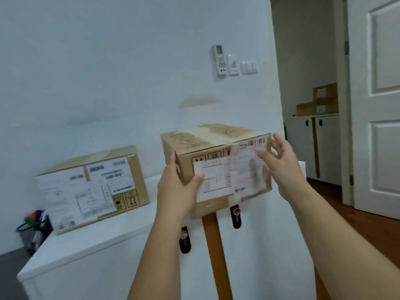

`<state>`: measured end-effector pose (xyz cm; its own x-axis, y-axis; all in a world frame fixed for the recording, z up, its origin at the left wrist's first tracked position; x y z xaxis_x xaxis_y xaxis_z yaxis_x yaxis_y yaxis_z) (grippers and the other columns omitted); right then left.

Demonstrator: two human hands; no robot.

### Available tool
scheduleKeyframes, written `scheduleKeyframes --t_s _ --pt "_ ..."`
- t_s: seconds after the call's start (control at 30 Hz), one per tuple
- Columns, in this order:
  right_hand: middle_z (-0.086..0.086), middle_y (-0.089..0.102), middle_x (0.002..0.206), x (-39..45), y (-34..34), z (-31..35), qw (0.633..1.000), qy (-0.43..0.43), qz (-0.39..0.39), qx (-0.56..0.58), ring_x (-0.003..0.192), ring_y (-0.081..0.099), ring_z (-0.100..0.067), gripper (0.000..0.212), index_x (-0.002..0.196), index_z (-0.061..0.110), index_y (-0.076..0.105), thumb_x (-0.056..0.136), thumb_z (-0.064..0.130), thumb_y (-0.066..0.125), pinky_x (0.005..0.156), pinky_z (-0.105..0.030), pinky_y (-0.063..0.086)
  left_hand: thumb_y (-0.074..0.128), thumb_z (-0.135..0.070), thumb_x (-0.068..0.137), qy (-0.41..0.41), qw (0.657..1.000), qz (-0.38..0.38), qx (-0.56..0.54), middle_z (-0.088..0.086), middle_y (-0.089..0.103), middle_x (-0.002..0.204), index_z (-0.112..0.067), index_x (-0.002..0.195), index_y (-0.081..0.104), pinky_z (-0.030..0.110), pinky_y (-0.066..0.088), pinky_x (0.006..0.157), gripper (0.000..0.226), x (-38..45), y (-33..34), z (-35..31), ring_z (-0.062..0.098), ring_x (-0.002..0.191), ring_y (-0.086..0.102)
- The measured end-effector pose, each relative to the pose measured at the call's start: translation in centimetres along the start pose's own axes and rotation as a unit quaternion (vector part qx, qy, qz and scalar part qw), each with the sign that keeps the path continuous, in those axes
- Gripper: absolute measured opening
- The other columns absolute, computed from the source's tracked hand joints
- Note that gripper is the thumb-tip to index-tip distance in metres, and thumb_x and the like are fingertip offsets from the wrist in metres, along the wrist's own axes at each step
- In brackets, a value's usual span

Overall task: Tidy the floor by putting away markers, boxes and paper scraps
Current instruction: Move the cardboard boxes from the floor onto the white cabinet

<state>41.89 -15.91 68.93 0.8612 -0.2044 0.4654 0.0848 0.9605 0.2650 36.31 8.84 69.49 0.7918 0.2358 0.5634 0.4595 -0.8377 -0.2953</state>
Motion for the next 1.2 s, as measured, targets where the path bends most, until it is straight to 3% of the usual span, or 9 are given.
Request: scheduleKeyframes --t_s 0.13,0.23,0.37,0.47,0.57,0.63,0.7,1.03,1.2 --pt "0.011 0.044 0.145 1.5 4.2 -1.4 0.994 -0.017 0.055 -0.097 0.122 0.043 -0.003 0.075 0.147 0.03 0.028 0.087 0.015 0.069 0.11 -0.043 0.04 0.069 -0.046 0.084 0.019 0.988 -0.065 0.136 -0.009 0.05 0.144 -0.041 0.153 0.01 0.039 0.045 0.104 0.091 1.2 -2.2 1.4 0.017 0.129 0.05" --pt "0.008 0.044 0.145 2.3 7.5 -3.2 0.977 -0.013 0.101 -0.19 0.127 0.046 -0.011 0.084 0.147 0.037 0.024 0.081 0.018 0.072 0.109 -0.045 0.041 0.064 -0.053 0.085 0.025 0.968 -0.139 0.209 -0.004 0.054 0.133 -0.035 0.154 0.017 0.036 0.05 0.089 0.085 1.8 -3.6 3.0 0.019 0.118 0.054" --pt "0.006 0.023 0.154 2.9 10.7 -5.0 0.959 -0.039 0.115 -0.257 0.14 0.033 -0.016 0.092 0.15 0.038 0.016 0.081 0.016 0.072 0.113 -0.04 0.036 0.065 -0.048 0.086 0.006 0.944 -0.201 0.262 0.003 0.044 0.132 -0.028 0.151 0.028 0.038 0.049 0.084 0.077 2.6 -5.2 5.4 0.025 0.112 0.053" --pt "0.003 0.003 0.159 2.9 12.0 -6.4 0.947 -0.043 0.111 -0.297 0.14 0.032 -0.021 0.09 0.152 0.039 0.01 0.087 0.011 0.065 0.105 -0.035 0.04 0.071 -0.049 0.081 -0.029 0.908 -0.239 0.343 0.008 0.027 0.149 -0.022 0.154 0.015 0.046 0.037 0.102 0.096 3.0 -6.5 6.9 0.033 0.129 0.035" --pt "0.003 -0.001 0.157 3.3 13.0 -7.5 0.939 -0.025 0.131 -0.316 0.134 0.039 -0.025 0.096 0.152 0.041 0.0 0.088 0.008 0.063 0.103 -0.038 0.047 0.071 -0.056 0.077 -0.075 0.906 -0.217 0.357 0.004 -0.011 0.162 -0.023 0.155 -0.007 0.059 0.008 0.116 0.115 4.2 -7.3 8.8 0.037 0.148 -0.002" --pt "0.001 0.007 0.154 3.7 13.9 -8.0 0.937 -0.015 0.147 -0.316 0.131 0.041 -0.025 0.099 0.151 0.041 -0.005 0.088 0.008 0.063 0.104 -0.039 0.045 0.067 -0.06 0.078 -0.097 0.902 -0.192 0.373 0.002 -0.031 0.158 -0.026 0.153 -0.019 0.067 -0.008 0.111 0.119 5.0 -7.5 9.7 0.039 0.146 -0.022" --pt "0.001 0.009 0.154 4.2 14.8 -8.5 0.936 -0.001 0.162 -0.312 0.134 0.037 -0.025 0.098 0.153 0.037 -0.006 0.088 0.008 0.061 0.106 -0.037 0.04 0.064 -0.06 0.081 -0.113 0.902 -0.176 0.378 0.002 -0.04 0.155 -0.029 0.149 -0.027 0.071 -0.01 0.106 0.118 5.7 -7.6 10.2 0.041 0.144 -0.028" --pt "-0.001 -0.019 0.161 5.0 15.9 -10.9 0.909 0.044 0.214 -0.354 0.151 -0.004 -0.023 0.104 0.153 0.03 -0.012 0.087 0.018 0.066 0.121 -0.042 0.009 0.065 -0.047 0.086 -0.111 0.903 -0.159 0.383 0.006 -0.043 0.152 -0.031 0.146 -0.032 0.062 -0.019 0.109 0.116 6.8 -7.3 10.9 0.04 0.143 -0.029" --pt "0.003 -0.01 0.163 2.7 13.2 -9.8 0.896 0.019 0.208 -0.392 0.151 0.001 -0.02 0.09 0.155 0.028 0.005 0.089 0.022 0.065 0.119 -0.039 0.011 0.062 -0.046 0.088 -0.097 0.907 -0.165 0.374 0.004 -0.035 0.157 -0.029 0.151 -0.023 0.065 -0.017 0.109 0.108 5.5 -7.4 10.1 0.037 0.146 -0.025"
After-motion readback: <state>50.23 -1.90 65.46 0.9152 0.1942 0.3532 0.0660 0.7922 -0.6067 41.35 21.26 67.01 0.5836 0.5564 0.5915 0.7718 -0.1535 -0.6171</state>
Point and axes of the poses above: each hand's wrist, its own x-axis towards the middle knuckle, its own y-axis out of the palm, z = x × y, the point moved 3 cm from there along x, towards the middle knuckle
